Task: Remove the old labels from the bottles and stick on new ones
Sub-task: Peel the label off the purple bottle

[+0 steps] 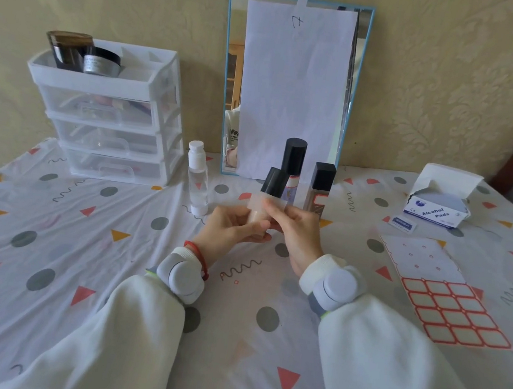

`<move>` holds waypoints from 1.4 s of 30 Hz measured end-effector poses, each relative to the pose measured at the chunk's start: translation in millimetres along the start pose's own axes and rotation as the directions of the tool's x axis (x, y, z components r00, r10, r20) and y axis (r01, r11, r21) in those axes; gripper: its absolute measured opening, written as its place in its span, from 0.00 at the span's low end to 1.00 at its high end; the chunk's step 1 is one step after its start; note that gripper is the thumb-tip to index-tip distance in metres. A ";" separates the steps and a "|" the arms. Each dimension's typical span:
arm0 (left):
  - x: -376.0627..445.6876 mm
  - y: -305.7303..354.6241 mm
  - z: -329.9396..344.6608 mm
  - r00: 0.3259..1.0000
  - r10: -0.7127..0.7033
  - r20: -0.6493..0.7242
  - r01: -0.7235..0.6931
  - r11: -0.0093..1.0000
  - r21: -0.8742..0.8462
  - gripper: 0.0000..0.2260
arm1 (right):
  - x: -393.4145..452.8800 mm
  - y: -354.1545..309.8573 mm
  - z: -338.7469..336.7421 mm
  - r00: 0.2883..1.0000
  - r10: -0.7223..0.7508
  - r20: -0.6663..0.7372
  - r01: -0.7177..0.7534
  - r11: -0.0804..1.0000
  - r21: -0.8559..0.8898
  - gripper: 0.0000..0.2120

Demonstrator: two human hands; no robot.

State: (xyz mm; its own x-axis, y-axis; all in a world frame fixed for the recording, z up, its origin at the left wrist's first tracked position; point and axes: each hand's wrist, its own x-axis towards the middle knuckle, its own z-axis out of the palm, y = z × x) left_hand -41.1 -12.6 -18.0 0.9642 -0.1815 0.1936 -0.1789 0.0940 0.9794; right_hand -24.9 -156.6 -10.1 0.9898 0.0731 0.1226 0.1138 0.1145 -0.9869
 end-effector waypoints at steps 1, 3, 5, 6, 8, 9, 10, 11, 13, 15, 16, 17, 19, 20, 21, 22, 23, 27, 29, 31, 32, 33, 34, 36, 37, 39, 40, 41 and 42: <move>1.1 -1.0 -0.9 1.000 0.001 0.002 -0.001 1.000 -0.003 0.10 | 0.9 -0.3 -1.1 1.000 0.012 0.007 -0.012 1.000 0.018 0.11; 1.9 0.0 -2.4 1.000 0.009 0.002 -0.009 1.000 -0.016 0.12 | 2.8 -1.5 -3.8 0.999 0.028 0.037 -0.030 0.999 0.041 0.11; 1.9 0.5 -2.2 1.000 0.015 -0.004 -0.015 1.000 -0.019 0.11 | 2.4 -1.4 -4.9 0.999 0.024 0.047 -0.025 1.000 0.014 0.08; 1.6 0.2 -1.7 1.000 0.018 -0.008 -0.018 1.000 -0.004 0.08 | 1.4 -1.1 -3.9 0.999 0.018 0.046 -0.017 1.000 -0.006 0.07; 1.3 -0.9 -0.6 1.000 0.020 -0.023 -0.018 0.998 0.058 0.05 | -0.3 0.6 -0.3 1.000 0.010 0.028 -0.010 1.000 -0.007 0.06; 1.6 -2.3 -0.4 0.999 0.025 -0.033 -0.022 0.994 0.105 0.04 | -0.6 2.0 1.7 1.000 0.008 0.013 -0.008 1.000 0.005 0.06; 1.7 -3.9 -0.5 0.998 0.039 -0.043 -0.032 0.986 0.163 0.03 | -0.6 3.5 3.5 1.000 0.005 -0.007 -0.005 1.000 0.005 0.05; 1.7 -5.1 -0.8 0.997 0.059 -0.046 -0.048 0.974 0.222 0.02 | -0.8 4.6 5.1 0.999 0.004 -0.032 -0.004 1.000 -0.007 0.06; 0.4 -6.2 -0.2 0.994 0.096 -0.046 -0.079 0.951 0.299 0.03 | -0.5 5.8 6.0 0.998 0.015 -0.065 -0.017 1.000 -0.026 0.07; 0.2 -5.9 -0.3 0.993 0.105 -0.049 -0.086 0.953 0.291 0.03 | 0.0 5.5 6.4 0.998 0.029 -0.057 -0.030 0.999 -0.012 0.07; 0.4 -4.9 0.2 0.993 0.099 -0.058 -0.080 0.961 0.266 0.03 | 0.2 4.5 5.8 0.999 0.027 -0.041 -0.027 1.000 0.000 0.06; 0.7 -4.0 0.5 0.993 0.087 -0.074 -0.068 0.971 0.231 0.05 | 0.3 2.8 4.8 0.999 0.023 -0.022 -0.023 1.000 0.014 0.06; 0.7 -1.9 0.8 0.994 0.054 -0.094 -0.040 0.988 0.146 0.06 | 1.5 -0.3 1.1 1.000 0.015 0.022 -0.016 0.999 0.038 0.08; 0.7 -0.3 0.4 0.995 0.046 -0.092 -0.036 0.993 0.114 0.07 | 2.1 -1.3 -1.0 0.999 0.011 0.047 -0.013 0.999 0.042 0.10; 0.3 1.1 -0.4 0.996 0.044 -0.082 -0.037 0.996 0.081 0.09 | 2.2 -2.3 -2.9 0.997 0.009 0.072 -0.012 0.999 0.045 0.11; -0.3 2.6 -1.2 0.997 0.042 -0.069 -0.039 0.998 0.047 0.11 | 2.4 -3.3 -4.5 0.996 0.010 0.093 -0.015 0.998 0.053 0.12; -0.8 4.3 -2.0 0.998 0.037 -0.057 -0.036 0.999 0.020 0.13 | 2.6 -4.2 -5.4 0.994 0.013 0.110 -0.021 0.997 0.070 0.12; -0.5 5.8 -4.1 0.999 0.000 -0.043 -0.001 1.000 -0.019 0.15 | 2.2 -4.6 -6.4 0.990 0.006 0.137 -0.026 0.989 0.144 0.12; -0.7 6.2 -3.8 0.999 -0.023 -0.043 0.022 0.999 -0.031 0.15 | 3.1 -3.7 -6.9 0.995 0.015 0.095 -0.031 0.985 0.171 0.10; -0.7 6.1 -3.4 0.999 -0.040 -0.031 0.039 0.999 -0.035 0.15 | 4.5 -3.3 -7.8 0.999 0.028 0.045 -0.035 0.984 0.173 0.09; -0.5 5.5 -3.2 0.998 -0.045 -0.031 0.045 0.999 -0.028 0.15 | 5.0 -2.9 -8.7 0.999 0.032 0.017 -0.034 0.988 0.153 0.08; -0.1 4.9 -3.2 0.998 -0.047 -0.042 0.047 0.999 -0.014 0.14 | 6.0 -2.3 -9.8 0.999 0.033 -0.014 -0.031 0.992 0.126 0.07; 0.6 4.3 -3.4 0.997 -0.049 -0.063 0.049 0.999 0.001 0.13 | 6.9 -1.5 -11.2 0.999 0.034 -0.041 -0.030 0.995 0.093 0.05; 1.6 4.3 -3.4 0.992 -0.048 -0.118 0.050 0.999 0.021 0.13 | 8.1 -1.0 -14.3 0.996 0.049 -0.068 -0.047 0.998 0.028 0.03; 2.2 4.4 -3.6 0.988 -0.040 -0.147 0.046 0.998 0.033 0.13 | 9.1 -0.6 -16.0 0.996 0.067 -0.064 -0.067 0.998 -0.002 0.03; 3.1 3.8 -4.6 0.979 -0.022 -0.203 0.035 0.997 0.062 0.13 | 9.9 0.5 -19.7 0.994 0.108 -0.030 -0.110 0.990 -0.086 0.03; 3.5 3.1 -5.3 0.974 -0.018 -0.226 0.035 0.997 0.068 0.13 | 10.0 0.9 -21.4 0.992 0.123 -0.008 -0.123 0.982 -0.147 0.03; 4.1 2.3 -5.9 0.970 -0.020 -0.244 0.038 0.997 0.072 0.14 | 9.8 1.5 -22.8 0.991 0.132 0.011 -0.126 0.967 -0.224 0.03; 4.5 1.6 -6.4 0.967 -0.023 -0.254 0.044 0.996 0.078 0.14 | 9.7 1.7 -23.6 0.990 0.136 0.032 -0.120 0.943 -0.311 0.04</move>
State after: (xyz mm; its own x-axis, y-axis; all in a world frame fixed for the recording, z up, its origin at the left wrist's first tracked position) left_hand -35.8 -7.0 -16.0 0.9862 0.0707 0.1498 -0.1508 0.0095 0.9885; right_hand -13.1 -179.1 -13.0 0.9928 0.1197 -0.0099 0.0154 -0.2086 -0.9779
